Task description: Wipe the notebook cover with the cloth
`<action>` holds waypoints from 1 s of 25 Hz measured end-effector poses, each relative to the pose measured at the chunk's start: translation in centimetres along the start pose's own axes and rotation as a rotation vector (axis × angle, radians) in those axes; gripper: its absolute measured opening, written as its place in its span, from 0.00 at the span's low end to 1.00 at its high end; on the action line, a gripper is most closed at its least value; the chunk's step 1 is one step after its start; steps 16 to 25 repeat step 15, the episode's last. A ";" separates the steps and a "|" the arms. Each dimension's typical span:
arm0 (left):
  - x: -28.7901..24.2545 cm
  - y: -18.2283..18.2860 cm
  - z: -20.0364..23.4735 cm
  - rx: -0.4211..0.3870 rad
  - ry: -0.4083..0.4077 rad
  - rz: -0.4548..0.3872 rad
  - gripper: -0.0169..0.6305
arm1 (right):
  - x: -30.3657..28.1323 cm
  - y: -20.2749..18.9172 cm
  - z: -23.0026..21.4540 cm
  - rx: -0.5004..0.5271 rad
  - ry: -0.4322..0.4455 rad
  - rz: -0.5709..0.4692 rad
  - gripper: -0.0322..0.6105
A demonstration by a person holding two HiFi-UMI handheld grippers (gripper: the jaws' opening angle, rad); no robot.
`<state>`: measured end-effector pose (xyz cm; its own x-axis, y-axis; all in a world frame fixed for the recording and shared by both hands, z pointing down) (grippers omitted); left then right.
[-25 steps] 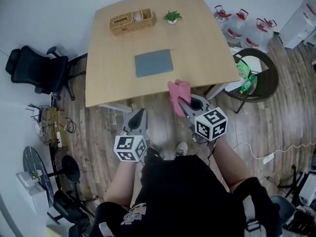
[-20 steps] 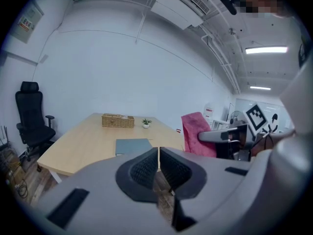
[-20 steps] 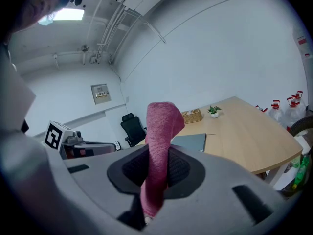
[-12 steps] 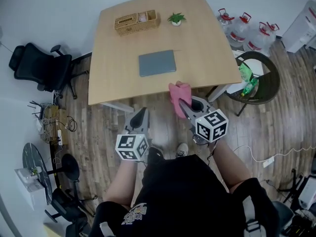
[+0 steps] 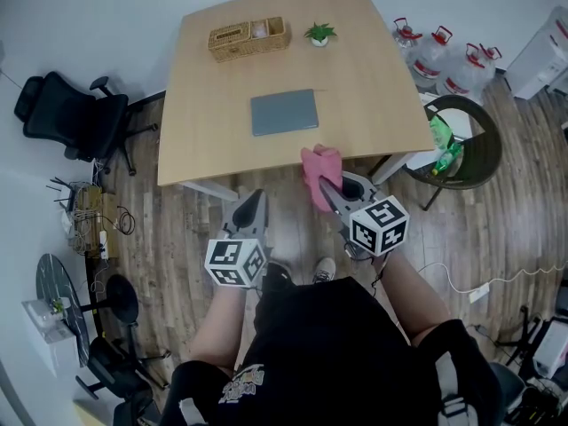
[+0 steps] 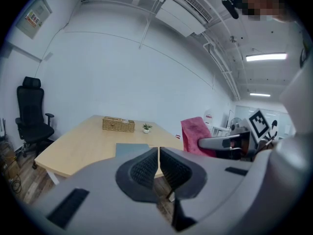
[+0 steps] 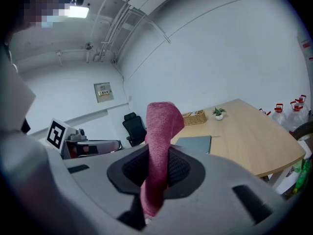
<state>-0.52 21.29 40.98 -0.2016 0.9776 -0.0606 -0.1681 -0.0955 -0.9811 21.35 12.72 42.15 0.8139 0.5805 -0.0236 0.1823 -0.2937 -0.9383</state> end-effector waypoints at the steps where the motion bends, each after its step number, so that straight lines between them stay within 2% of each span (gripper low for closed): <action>1: 0.0 0.0 0.0 0.001 0.001 -0.001 0.05 | 0.0 0.0 0.0 0.000 0.002 0.000 0.15; 25: 1.5 0.8 -1.1 -0.005 0.000 -0.025 0.05 | 1.3 0.7 1.0 0.003 0.005 -0.027 0.15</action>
Point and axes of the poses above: the fingertips, and each gripper's own axes: x backward along the fingers, z to its left, y out of its top, the point moved 9 cm from there along x, backward along the fingers, and after that the axes turned 14 degrees about -z, right-handed, at the moved point
